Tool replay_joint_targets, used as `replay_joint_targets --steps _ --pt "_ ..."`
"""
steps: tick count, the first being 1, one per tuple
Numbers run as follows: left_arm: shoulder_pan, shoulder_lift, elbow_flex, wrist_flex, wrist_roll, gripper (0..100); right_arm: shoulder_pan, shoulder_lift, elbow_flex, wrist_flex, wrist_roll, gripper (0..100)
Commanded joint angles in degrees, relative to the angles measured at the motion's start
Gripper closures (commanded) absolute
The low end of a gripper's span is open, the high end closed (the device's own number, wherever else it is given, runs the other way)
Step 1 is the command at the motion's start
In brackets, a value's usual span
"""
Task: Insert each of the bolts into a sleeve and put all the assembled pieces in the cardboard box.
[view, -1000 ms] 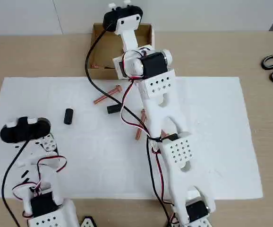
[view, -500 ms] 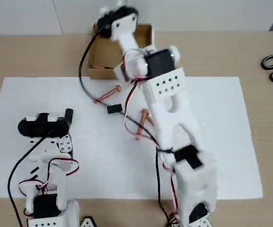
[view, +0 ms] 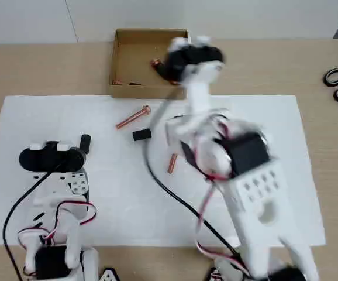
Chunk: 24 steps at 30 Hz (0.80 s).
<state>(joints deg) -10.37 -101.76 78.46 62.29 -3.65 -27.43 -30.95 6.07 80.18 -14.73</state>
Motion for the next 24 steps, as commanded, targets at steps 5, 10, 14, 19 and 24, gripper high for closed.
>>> replay_joint_targets --steps 5,10,14,19,24 --pt "0.35 4.66 -12.44 14.15 0.26 99 5.85 -27.12 34.73 -20.53 -2.11 99.1" --pt "0.35 21.63 -22.55 15.74 0.53 99 9.1 -43.47 54.77 -30.9 -2.02 99.1" --pt "0.44 40.44 -33.36 16.09 3.96 99 11.56 -57.19 63.38 -34.59 -2.02 99.5" --pt "2.64 62.33 -50.24 22.42 6.07 99 16.66 -73.19 70.24 -34.51 2.11 99.5" --pt "9.32 81.67 -69.05 29.36 5.71 99 22.64 -71.96 71.65 -34.86 6.95 99.5"
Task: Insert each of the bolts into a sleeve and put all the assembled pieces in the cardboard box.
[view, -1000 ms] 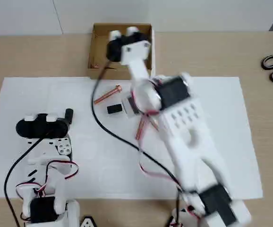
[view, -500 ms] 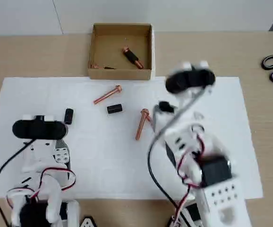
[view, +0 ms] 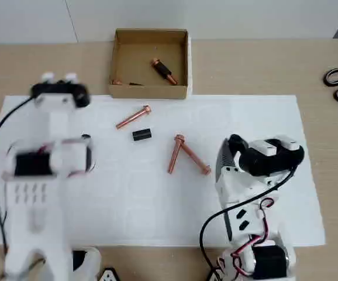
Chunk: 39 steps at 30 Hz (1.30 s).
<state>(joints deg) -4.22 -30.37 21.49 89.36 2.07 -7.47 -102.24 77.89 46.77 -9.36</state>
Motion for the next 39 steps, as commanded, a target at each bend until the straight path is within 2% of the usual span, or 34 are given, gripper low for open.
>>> replay_joint_targets --steps 1,4,9,15,18,21,28,30,35,39 --pt "4.22 13.98 -15.87 2.81 -0.26 99 3.12 -0.66 -0.18 -1.45 1.58 99.5" --pt "6.95 24.7 -27.03 5.01 -1.58 99 3.38 -0.66 0.44 -1.1 1.85 99.5" --pt "11.08 41.32 -43.91 8.88 -11.69 99 3.56 -0.66 4.22 -1.36 1.76 99.5" --pt "11.34 57.14 -61.58 9.32 -13.19 99 3.47 -0.75 8.26 -1.63 1.49 99.5" --pt "11.78 61.98 -69.93 10.99 -22.68 99 3.47 -0.75 9.05 -1.63 1.41 99.5" --pt "13.54 65.14 -72.84 11.08 -30.42 99 3.47 -0.75 9.93 -1.63 1.41 99.5" --pt "15.91 68.66 -73.1 10.9 -43.25 99 3.56 -0.75 12.4 -1.63 1.41 99.5" --pt "15.38 70.51 -73.01 10.2 -43.87 98 3.56 -0.84 12.66 -1.63 1.41 99.5" --pt "12.92 74.55 -73.89 10.2 -42.73 86 3.56 -1.8 13.19 -1.63 1.41 99.5" --pt "11.78 77.27 -79.87 8.7 -41.93 86 3.56 -1.8 13.19 -1.63 1.41 99.5"
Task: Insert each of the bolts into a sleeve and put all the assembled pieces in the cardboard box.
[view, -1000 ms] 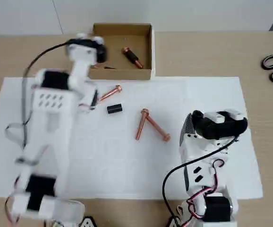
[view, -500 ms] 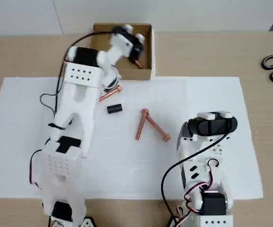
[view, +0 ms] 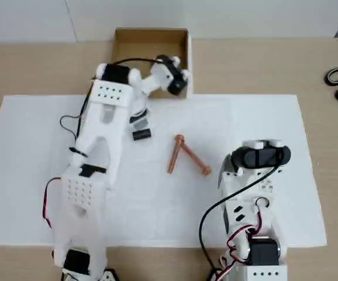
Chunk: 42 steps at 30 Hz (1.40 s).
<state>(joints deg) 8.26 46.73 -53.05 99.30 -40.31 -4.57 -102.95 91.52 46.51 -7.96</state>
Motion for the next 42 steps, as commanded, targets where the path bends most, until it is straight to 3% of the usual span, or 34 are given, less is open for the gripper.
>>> replay_joint_targets --steps 1,11,15,23,26,31,38,42 --pt "-0.79 1.05 -6.73 -1.49 0.44 86 0.66 -1.1 -0.44 -1.36 0.0 99.5" --pt "-0.79 13.01 -16.13 -1.76 1.14 86 0.66 -1.1 -0.44 -1.36 0.0 99.5" --pt "-0.88 16.79 -20.97 -5.36 3.52 86 0.66 -1.1 -0.44 -1.36 0.0 99.5" --pt "-1.32 21.63 -21.85 -5.27 4.13 90 0.66 -1.1 -0.44 -1.27 0.0 99.5" --pt "-2.2 21.98 -21.85 -5.27 4.13 100 0.66 -1.1 -0.44 -1.27 0.0 99.5" --pt "-2.9 21.63 -22.11 -4.31 4.13 100 0.57 -1.1 -0.79 -1.36 0.0 99.5" --pt "-2.55 16.79 -34.15 1.23 7.82 100 0.31 -1.1 -0.62 -1.36 0.0 99.5" --pt "-2.29 10.02 -30.81 1.23 9.49 100 0.31 -1.1 -0.53 -1.36 0.0 99.5"
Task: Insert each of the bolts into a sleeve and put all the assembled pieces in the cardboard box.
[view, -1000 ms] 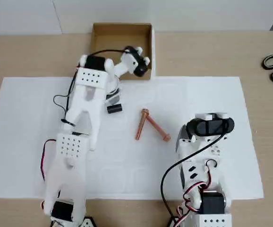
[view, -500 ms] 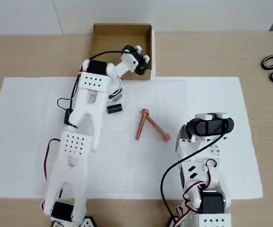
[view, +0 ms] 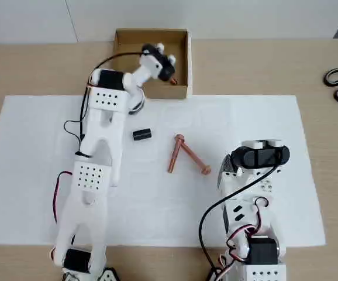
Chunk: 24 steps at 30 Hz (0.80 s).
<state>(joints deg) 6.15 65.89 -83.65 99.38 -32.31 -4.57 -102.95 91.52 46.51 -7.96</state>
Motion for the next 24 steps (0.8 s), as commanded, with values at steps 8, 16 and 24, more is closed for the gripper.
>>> replay_joint_targets --steps 8,16,24 --pt "5.45 -28.4 13.85 1.05 12.4 100 -2.33 -1.1 -0.44 -5.41 0.0 99.5" --pt "5.45 -42.46 14.55 0.97 26.55 100 -5.67 -1.1 -0.44 -14.46 0.35 99.5" --pt "9.41 -50.55 14.55 0.97 29.98 99 -5.93 -1.1 1.76 -25.19 0.53 99.5"
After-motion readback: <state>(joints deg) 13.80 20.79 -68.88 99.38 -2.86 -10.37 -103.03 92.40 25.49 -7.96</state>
